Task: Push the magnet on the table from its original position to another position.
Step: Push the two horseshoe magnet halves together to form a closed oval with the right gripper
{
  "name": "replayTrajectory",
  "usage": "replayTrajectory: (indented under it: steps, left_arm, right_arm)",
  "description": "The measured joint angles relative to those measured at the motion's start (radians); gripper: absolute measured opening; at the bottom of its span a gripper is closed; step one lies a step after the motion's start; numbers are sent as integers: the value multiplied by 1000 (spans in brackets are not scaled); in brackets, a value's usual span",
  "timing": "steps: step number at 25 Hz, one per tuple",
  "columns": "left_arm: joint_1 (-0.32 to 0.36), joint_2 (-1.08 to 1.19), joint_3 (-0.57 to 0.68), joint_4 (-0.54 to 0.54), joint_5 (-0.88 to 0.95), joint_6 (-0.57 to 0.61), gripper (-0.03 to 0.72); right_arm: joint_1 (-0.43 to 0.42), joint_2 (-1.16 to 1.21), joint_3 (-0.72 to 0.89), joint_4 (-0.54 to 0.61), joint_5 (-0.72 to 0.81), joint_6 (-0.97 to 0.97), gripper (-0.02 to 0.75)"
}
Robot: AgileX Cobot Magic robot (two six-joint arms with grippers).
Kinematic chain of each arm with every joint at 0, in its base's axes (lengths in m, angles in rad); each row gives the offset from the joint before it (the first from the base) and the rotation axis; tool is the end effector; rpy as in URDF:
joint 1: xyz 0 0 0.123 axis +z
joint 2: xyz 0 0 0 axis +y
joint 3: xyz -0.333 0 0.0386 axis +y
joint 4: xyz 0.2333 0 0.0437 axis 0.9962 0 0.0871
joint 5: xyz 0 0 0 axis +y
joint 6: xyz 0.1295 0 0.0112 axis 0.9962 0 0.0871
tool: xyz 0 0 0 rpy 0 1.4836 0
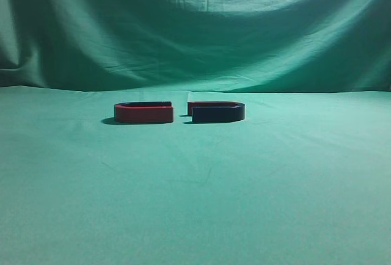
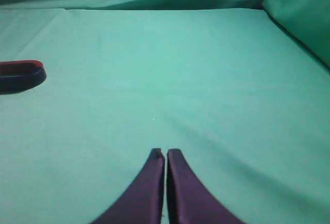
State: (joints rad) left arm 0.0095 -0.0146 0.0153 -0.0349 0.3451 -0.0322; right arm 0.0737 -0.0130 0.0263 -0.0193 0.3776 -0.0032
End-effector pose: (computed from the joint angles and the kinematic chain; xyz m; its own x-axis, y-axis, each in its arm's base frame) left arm 0.0254 -0.0013 0.1669 -0.2551 -0.0674 -0.9646 -0.0147 0.9977 -0.0659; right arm 0.0244 0.0009 0.1589 -0.2967 -0.0431 -0.9540 -0.0731 0.9971 -0.0223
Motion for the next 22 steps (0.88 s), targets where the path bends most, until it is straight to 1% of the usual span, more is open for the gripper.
replayTrajectory:
  steps: [22]
  left_arm:
    - [0, 0, 0, 0, 0, 0, 399]
  right_arm:
    - [0, 0, 0, -2, 0, -2, 0]
